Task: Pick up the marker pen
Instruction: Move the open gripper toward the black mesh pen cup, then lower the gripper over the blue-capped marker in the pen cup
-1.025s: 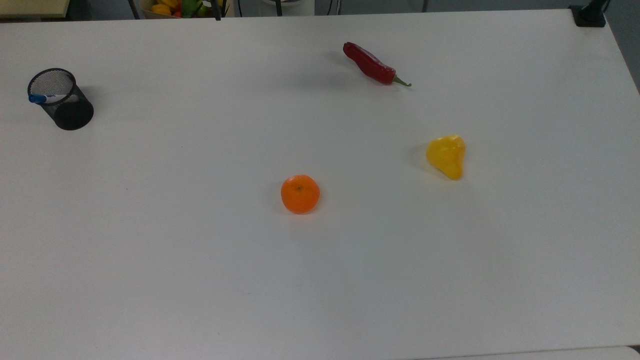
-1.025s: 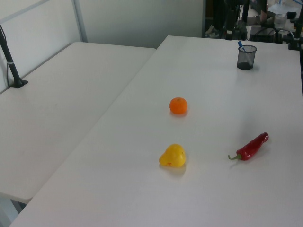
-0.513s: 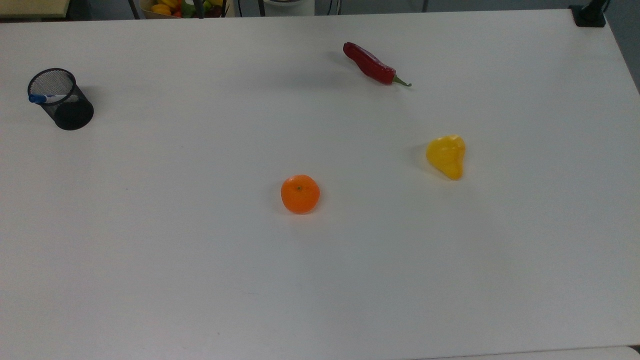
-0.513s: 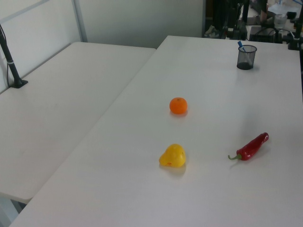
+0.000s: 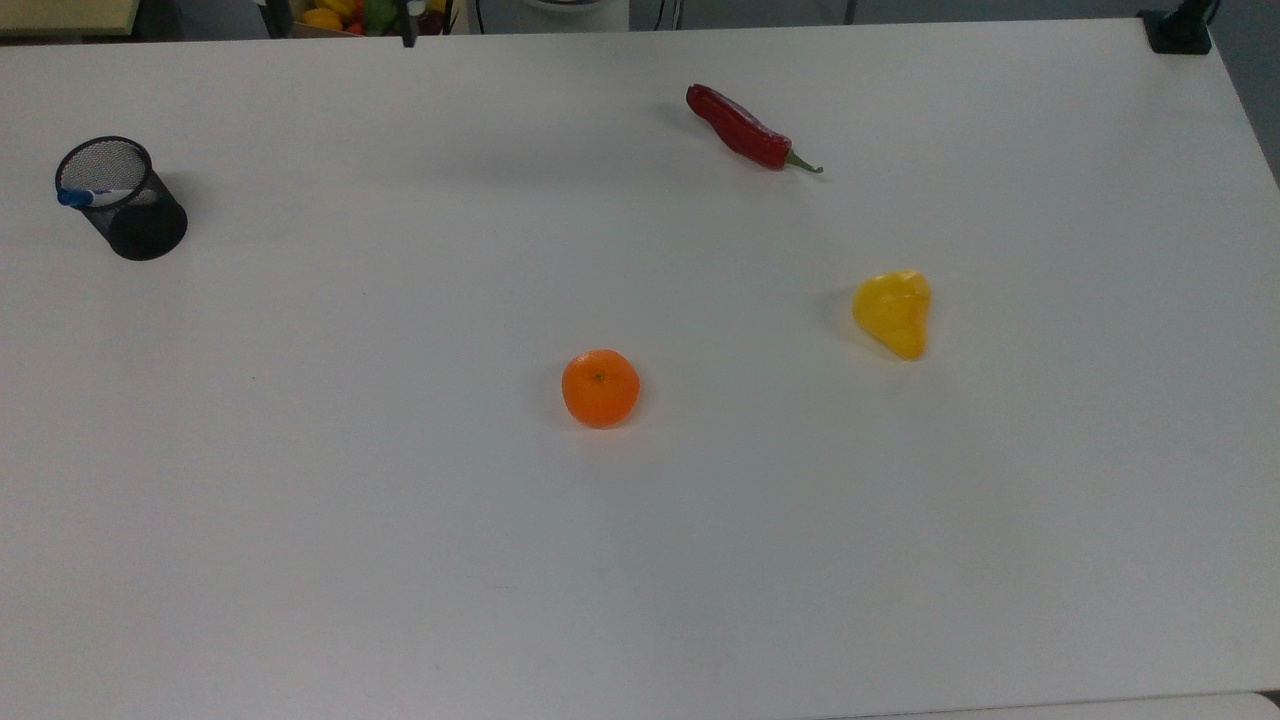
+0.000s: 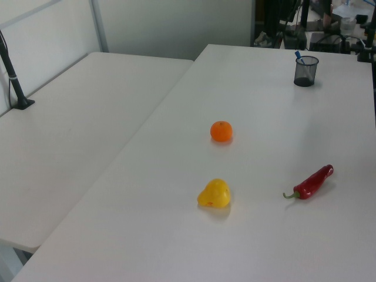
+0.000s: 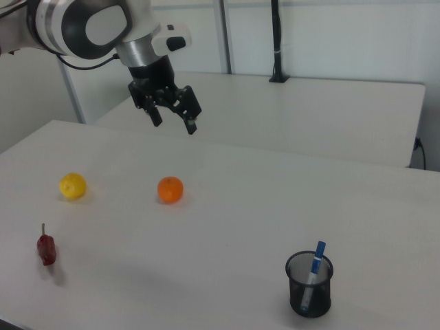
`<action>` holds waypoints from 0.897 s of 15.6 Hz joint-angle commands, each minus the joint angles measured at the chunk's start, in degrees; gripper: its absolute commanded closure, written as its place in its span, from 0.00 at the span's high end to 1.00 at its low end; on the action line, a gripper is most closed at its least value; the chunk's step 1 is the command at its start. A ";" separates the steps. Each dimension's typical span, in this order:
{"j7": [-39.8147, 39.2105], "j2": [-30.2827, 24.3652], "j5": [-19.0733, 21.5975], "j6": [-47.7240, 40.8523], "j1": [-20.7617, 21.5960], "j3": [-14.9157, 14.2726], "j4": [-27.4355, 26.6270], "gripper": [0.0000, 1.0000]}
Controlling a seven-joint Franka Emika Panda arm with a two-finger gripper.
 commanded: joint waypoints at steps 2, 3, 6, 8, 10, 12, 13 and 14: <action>-0.61 -0.07 -2.97 6.82 -0.26 -3.40 -1.80 1.00; -0.61 0.54 -3.23 7.62 -0.44 -4.18 -1.89 1.00; -0.60 1.68 -3.32 11.74 -0.44 -6.99 -3.29 1.00; -0.60 2.82 -3.32 19.27 -0.87 -8.93 -6.53 1.00; -0.60 3.88 -3.41 22.47 -1.23 -10.08 -7.34 0.96; -0.60 5.20 -3.32 25.19 -1.67 -10.87 -7.43 0.90; -0.60 5.81 -3.32 27.12 -1.76 -11.22 -8.38 0.86; -0.69 6.08 -3.32 29.22 -2.19 -11.40 -9.52 0.81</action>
